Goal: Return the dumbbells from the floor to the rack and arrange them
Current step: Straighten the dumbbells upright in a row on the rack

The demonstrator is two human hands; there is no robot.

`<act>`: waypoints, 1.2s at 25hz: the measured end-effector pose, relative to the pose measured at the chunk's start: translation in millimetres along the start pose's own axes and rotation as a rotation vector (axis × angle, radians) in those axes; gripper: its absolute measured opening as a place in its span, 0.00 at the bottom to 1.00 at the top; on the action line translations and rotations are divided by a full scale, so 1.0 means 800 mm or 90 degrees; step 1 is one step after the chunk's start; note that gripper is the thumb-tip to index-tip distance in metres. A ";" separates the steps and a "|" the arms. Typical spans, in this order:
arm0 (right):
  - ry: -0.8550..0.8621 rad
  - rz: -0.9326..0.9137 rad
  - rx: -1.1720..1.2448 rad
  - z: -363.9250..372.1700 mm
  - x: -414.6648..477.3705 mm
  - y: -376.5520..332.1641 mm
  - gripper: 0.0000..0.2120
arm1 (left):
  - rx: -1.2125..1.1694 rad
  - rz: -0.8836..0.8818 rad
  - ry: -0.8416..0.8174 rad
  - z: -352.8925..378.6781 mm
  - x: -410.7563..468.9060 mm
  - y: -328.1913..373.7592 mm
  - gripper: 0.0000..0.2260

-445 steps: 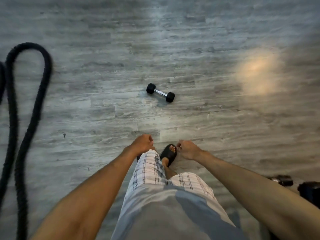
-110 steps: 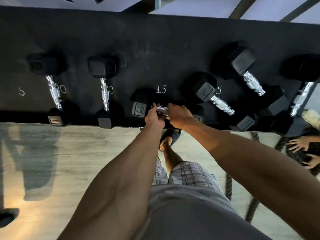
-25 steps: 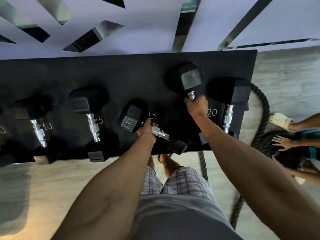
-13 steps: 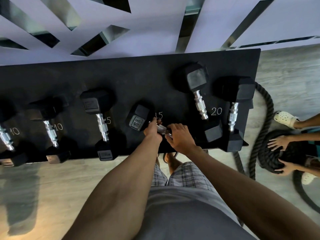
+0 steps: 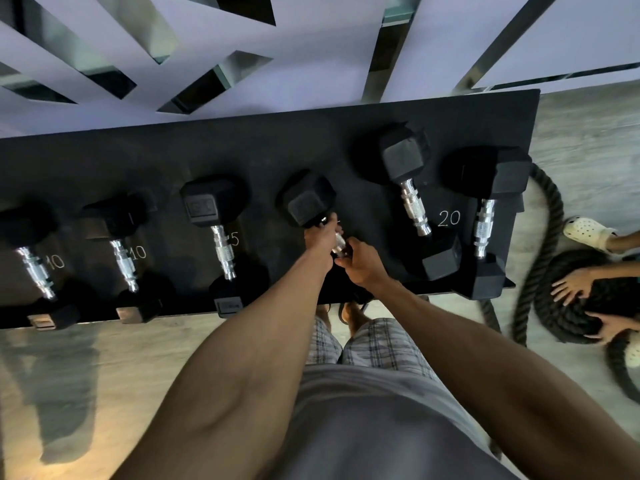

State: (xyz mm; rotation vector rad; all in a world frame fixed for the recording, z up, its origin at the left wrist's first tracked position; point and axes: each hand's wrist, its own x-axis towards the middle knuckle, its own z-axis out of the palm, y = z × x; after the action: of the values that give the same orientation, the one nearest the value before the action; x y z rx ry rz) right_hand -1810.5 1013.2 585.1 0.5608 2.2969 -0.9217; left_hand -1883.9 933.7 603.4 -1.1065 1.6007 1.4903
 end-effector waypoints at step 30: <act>0.133 -0.014 0.004 -0.119 -0.020 0.030 0.10 | 0.714 0.038 -0.225 0.049 -0.062 0.060 0.18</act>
State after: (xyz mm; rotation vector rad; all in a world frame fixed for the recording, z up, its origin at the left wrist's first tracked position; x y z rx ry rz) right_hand -1819.9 1095.7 639.6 0.6631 2.4915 -0.9189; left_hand -1909.7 978.8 663.7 -0.1437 1.7884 0.5377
